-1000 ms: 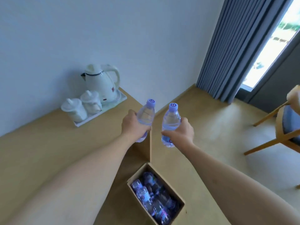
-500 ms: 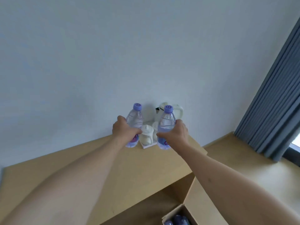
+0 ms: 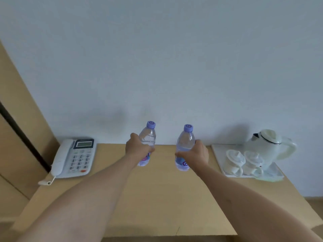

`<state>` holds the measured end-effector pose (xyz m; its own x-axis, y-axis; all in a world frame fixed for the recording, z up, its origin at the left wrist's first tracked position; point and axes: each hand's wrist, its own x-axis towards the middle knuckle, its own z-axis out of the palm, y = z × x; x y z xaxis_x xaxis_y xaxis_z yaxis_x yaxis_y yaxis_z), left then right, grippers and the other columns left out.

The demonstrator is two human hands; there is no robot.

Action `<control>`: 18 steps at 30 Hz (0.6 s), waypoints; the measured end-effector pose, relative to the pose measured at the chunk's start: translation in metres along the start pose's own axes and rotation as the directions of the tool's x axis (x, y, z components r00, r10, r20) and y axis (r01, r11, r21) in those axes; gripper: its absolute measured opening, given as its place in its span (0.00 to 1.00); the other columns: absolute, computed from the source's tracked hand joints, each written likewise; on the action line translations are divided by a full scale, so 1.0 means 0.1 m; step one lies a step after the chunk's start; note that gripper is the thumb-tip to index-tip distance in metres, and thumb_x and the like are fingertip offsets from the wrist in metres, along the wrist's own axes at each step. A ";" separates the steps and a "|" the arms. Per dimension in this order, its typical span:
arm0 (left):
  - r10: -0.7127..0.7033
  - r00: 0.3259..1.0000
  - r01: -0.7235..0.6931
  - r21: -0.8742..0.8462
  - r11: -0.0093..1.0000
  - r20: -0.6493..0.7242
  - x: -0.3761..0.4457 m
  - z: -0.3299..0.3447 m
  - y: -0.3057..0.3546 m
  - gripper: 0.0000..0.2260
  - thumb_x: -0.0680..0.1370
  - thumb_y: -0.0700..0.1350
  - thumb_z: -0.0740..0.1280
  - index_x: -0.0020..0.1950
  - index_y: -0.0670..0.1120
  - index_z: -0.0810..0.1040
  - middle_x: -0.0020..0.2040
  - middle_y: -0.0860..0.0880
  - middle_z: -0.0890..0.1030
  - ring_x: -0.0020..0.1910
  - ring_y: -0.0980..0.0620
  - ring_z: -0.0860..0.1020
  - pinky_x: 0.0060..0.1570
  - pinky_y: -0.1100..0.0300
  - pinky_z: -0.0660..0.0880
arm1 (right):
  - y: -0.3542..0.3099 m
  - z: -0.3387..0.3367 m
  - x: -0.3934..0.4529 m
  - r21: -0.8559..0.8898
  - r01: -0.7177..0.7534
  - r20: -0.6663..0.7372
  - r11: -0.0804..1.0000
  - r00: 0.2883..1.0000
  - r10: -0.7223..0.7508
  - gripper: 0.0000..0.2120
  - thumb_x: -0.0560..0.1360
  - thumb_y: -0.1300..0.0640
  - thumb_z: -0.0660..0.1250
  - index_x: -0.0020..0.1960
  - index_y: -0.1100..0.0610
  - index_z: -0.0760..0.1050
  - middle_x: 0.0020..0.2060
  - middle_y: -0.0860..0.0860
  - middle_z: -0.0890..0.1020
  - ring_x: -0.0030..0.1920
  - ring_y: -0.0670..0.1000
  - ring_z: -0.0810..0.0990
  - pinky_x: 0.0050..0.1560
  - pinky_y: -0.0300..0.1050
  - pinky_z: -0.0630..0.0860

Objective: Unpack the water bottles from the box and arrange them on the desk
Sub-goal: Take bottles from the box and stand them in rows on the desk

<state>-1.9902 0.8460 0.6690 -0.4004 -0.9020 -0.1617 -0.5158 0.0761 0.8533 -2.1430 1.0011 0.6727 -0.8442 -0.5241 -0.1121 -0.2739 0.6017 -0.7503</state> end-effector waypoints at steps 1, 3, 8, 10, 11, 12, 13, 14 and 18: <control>-0.027 1.000 0.027 -0.004 1.000 -0.011 0.05 -0.04 -0.09 0.24 0.60 0.46 0.76 0.50 0.46 0.68 0.45 0.50 0.77 0.41 0.52 0.78 0.34 0.60 0.71 | -0.04 0.13 0.05 -0.019 0.007 0.020 1.000 1.000 -0.007 0.26 0.53 0.47 0.72 0.48 0.57 0.74 0.41 0.51 0.82 0.40 0.53 0.81 0.34 0.43 0.75; -0.078 0.996 0.078 -0.012 0.997 -0.031 0.16 -0.08 -0.27 0.22 0.61 0.45 0.75 0.50 0.47 0.67 0.43 0.51 0.78 0.37 0.54 0.77 0.31 0.62 0.70 | -0.10 0.38 0.16 -0.052 0.020 0.062 0.998 0.998 -0.017 0.25 0.53 0.48 0.71 0.47 0.57 0.73 0.40 0.51 0.82 0.39 0.52 0.80 0.33 0.42 0.73; -0.143 0.988 0.142 -0.021 0.990 -0.065 0.48 -0.01 -0.58 0.20 0.63 0.44 0.75 0.49 0.47 0.69 0.43 0.51 0.79 0.34 0.53 0.77 0.29 0.63 0.69 | -0.19 0.88 0.54 -0.101 0.034 0.156 0.994 0.988 -0.018 0.23 0.57 0.47 0.73 0.47 0.56 0.72 0.40 0.50 0.81 0.39 0.51 0.80 0.36 0.43 0.76; -0.168 0.984 0.164 -0.054 0.985 -0.067 0.65 0.07 -0.65 0.19 0.63 0.44 0.75 0.49 0.46 0.72 0.41 0.51 0.81 0.32 0.54 0.78 0.26 0.64 0.70 | -0.21 1.05 0.71 -0.099 0.022 0.194 0.995 0.981 -0.002 0.22 0.57 0.48 0.74 0.47 0.56 0.73 0.39 0.50 0.80 0.39 0.51 0.79 0.34 0.42 0.74; -0.180 0.981 0.174 -0.080 0.981 -0.067 0.73 0.12 -0.67 0.18 0.63 0.43 0.75 0.49 0.45 0.73 0.40 0.50 0.81 0.28 0.56 0.77 0.24 0.65 0.70 | -0.21 1.12 0.79 -0.098 0.020 0.211 0.995 0.978 0.001 0.22 0.57 0.50 0.74 0.46 0.57 0.73 0.38 0.50 0.80 0.37 0.51 0.78 0.33 0.41 0.72; -0.190 0.980 0.183 -0.102 0.978 -0.065 0.82 0.17 -0.68 0.17 0.63 0.42 0.74 0.48 0.44 0.73 0.39 0.49 0.81 0.25 0.57 0.76 0.22 0.66 0.69 | -0.21 1.20 0.88 -0.098 0.023 0.224 0.995 0.975 -0.001 0.20 0.56 0.53 0.73 0.45 0.57 0.74 0.36 0.50 0.79 0.34 0.51 0.77 0.31 0.40 0.71; -0.199 0.978 0.191 -0.115 0.975 -0.064 0.90 0.23 -0.69 0.17 0.63 0.41 0.74 0.48 0.44 0.73 0.39 0.48 0.81 0.24 0.57 0.75 0.21 0.66 0.68 | -0.19 1.27 0.96 -0.091 0.028 0.233 0.995 0.972 -0.006 0.19 0.55 0.54 0.72 0.43 0.57 0.75 0.35 0.51 0.79 0.32 0.51 0.76 0.30 0.40 0.70; -0.203 0.977 0.194 -0.123 0.973 -0.062 0.98 0.28 -0.69 0.17 0.62 0.41 0.74 0.47 0.44 0.73 0.39 0.47 0.81 0.25 0.54 0.75 0.22 0.65 0.69 | -0.17 1.33 1.03 -0.077 0.035 0.237 0.996 0.971 -0.016 0.18 0.54 0.55 0.72 0.42 0.57 0.75 0.34 0.51 0.79 0.31 0.51 0.76 0.29 0.40 0.70; -0.157 0.985 0.152 -0.074 0.986 -0.078 1.31 0.42 -0.68 0.18 0.62 0.42 0.76 0.48 0.47 0.73 0.43 0.50 0.82 0.34 0.53 0.78 0.28 0.63 0.73 | -0.05 1.54 1.25 -0.025 0.077 0.211 0.997 0.975 -0.070 0.19 0.55 0.53 0.73 0.43 0.54 0.72 0.38 0.49 0.78 0.37 0.51 0.77 0.31 0.41 0.69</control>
<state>-2.0388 0.7408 0.5687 -0.2544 -0.9329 -0.2549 -0.5133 -0.0932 0.8531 -2.1760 0.8394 0.5621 -0.7066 -0.6803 -0.1947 -0.3490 0.5745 -0.7404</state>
